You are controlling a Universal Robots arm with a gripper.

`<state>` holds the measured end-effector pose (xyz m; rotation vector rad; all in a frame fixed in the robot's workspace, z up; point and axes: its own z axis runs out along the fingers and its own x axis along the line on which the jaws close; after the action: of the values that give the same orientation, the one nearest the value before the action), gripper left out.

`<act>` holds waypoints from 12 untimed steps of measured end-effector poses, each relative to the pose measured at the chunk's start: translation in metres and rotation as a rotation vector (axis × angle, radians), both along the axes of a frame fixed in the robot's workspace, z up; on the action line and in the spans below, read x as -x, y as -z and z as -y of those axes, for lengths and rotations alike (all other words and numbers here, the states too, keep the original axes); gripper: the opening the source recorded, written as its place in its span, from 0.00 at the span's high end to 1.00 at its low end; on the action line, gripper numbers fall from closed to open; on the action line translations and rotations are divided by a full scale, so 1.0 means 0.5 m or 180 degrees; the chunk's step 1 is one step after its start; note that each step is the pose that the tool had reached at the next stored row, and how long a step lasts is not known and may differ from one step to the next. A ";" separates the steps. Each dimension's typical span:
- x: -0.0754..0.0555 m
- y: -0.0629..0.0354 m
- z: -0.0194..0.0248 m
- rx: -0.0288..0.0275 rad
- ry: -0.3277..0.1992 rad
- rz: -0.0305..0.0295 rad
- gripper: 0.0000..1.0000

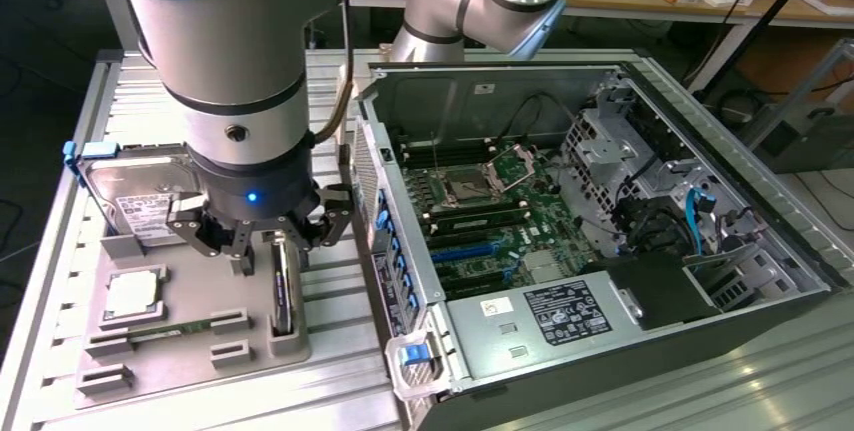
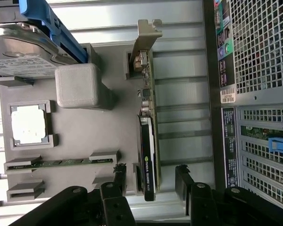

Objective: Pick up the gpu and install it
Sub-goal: 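Pick up the gpu and move the gpu toward the slot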

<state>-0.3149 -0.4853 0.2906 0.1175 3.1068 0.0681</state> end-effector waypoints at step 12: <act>0.002 0.022 0.0000 0.0000 0.0000 0.0017 0.46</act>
<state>-0.3162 -0.4853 0.2797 0.1172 3.1015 0.0682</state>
